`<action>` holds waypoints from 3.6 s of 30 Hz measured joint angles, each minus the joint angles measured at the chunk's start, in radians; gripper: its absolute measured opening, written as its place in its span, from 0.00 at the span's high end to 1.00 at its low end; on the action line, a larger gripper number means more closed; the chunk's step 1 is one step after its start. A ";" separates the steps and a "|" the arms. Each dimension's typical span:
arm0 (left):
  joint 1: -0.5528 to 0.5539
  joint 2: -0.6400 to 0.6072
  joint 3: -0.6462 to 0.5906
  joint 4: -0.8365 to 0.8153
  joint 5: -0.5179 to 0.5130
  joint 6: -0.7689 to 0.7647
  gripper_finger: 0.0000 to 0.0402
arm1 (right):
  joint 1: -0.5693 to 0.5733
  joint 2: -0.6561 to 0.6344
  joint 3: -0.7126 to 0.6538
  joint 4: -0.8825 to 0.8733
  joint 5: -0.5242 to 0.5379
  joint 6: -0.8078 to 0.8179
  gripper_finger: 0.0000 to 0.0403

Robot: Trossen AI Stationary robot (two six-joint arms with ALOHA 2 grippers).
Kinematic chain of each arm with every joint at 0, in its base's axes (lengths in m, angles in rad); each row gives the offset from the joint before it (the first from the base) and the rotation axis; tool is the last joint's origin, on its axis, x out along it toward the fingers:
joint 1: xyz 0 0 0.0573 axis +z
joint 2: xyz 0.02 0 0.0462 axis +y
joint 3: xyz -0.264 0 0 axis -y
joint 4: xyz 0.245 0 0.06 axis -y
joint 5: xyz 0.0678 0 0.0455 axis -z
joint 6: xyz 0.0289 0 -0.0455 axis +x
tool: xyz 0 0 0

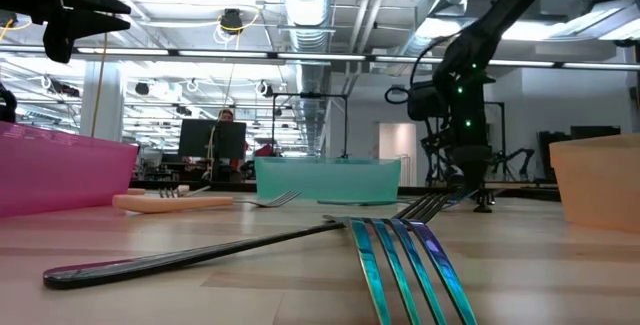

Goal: Sort silverware by color (type)
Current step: Put the black fork into the orange bin

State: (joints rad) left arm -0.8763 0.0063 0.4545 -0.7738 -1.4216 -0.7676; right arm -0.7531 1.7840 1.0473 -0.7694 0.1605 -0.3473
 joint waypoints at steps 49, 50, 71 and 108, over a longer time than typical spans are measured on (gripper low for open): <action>0.000 0.000 0.000 0.000 -0.004 0.000 0.72 | 0.032 0.063 0.027 0.086 -0.010 -0.132 0.54; 0.000 0.000 0.000 0.000 -0.004 0.000 0.72 | 0.032 0.063 0.027 0.085 -0.012 -0.127 0.59; 0.000 0.000 0.000 0.000 -0.003 0.000 0.72 | 0.028 -0.033 0.017 0.035 0.017 -0.032 0.94; 0.000 0.000 0.000 0.000 0.001 0.000 0.72 | 0.323 -0.471 0.023 -0.159 -0.004 0.205 0.94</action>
State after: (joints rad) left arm -0.8762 0.0063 0.4545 -0.7734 -1.4204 -0.7677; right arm -0.4302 1.3129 1.0698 -0.9279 0.1565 -0.1418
